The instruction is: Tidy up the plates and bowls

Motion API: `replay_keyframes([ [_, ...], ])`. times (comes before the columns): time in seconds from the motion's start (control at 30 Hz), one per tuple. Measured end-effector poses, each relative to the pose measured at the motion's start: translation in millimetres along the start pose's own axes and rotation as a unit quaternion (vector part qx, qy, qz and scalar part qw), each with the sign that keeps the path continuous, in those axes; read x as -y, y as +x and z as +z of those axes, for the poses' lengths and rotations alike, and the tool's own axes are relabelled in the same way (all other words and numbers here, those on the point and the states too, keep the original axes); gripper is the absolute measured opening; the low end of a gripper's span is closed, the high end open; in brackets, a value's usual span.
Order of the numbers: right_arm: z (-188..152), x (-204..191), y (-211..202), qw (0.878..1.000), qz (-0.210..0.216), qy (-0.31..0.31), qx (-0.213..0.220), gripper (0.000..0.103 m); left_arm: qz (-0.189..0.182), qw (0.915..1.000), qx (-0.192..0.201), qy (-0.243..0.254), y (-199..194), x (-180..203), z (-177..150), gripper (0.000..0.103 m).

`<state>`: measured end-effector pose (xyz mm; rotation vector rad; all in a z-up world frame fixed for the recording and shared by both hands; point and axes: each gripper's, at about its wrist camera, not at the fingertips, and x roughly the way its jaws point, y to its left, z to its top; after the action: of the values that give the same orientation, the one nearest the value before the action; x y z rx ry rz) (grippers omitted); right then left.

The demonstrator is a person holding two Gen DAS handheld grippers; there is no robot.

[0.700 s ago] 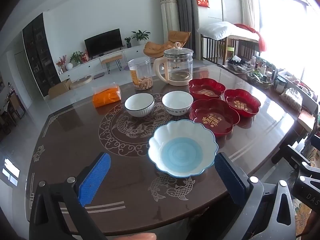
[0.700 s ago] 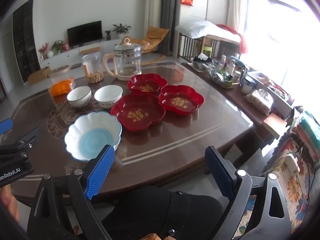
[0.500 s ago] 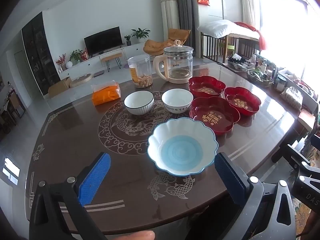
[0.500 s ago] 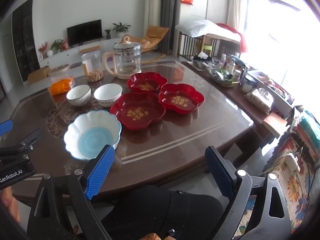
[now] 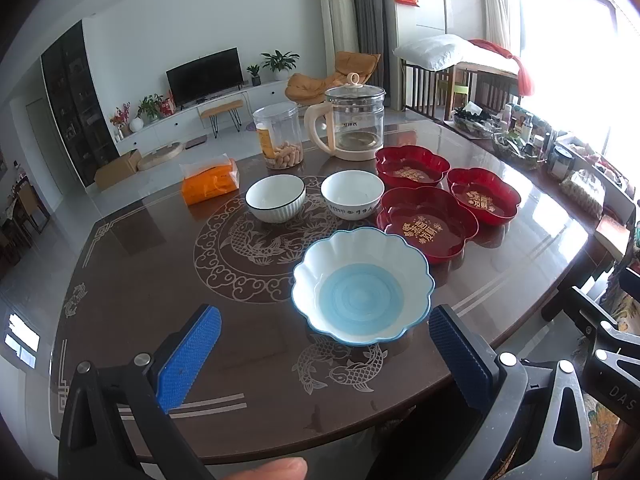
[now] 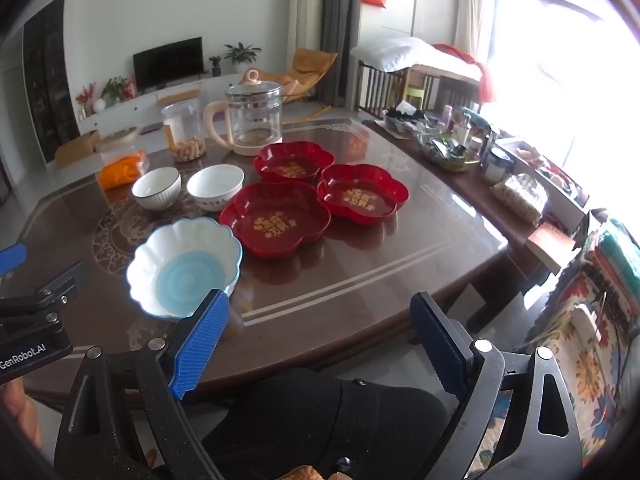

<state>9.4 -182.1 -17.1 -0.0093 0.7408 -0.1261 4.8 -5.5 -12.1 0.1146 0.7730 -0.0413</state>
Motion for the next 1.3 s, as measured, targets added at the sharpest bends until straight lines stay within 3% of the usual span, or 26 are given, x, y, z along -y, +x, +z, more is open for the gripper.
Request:
replay_keyframes([
  [1.3, -11.4, -6.9, 6.4, 1.0, 0.001, 0.0, -0.003, 0.094, -0.009, 0.9999, -0.01, -0.002, 4.4, 0.2, -5.5, 0.103],
])
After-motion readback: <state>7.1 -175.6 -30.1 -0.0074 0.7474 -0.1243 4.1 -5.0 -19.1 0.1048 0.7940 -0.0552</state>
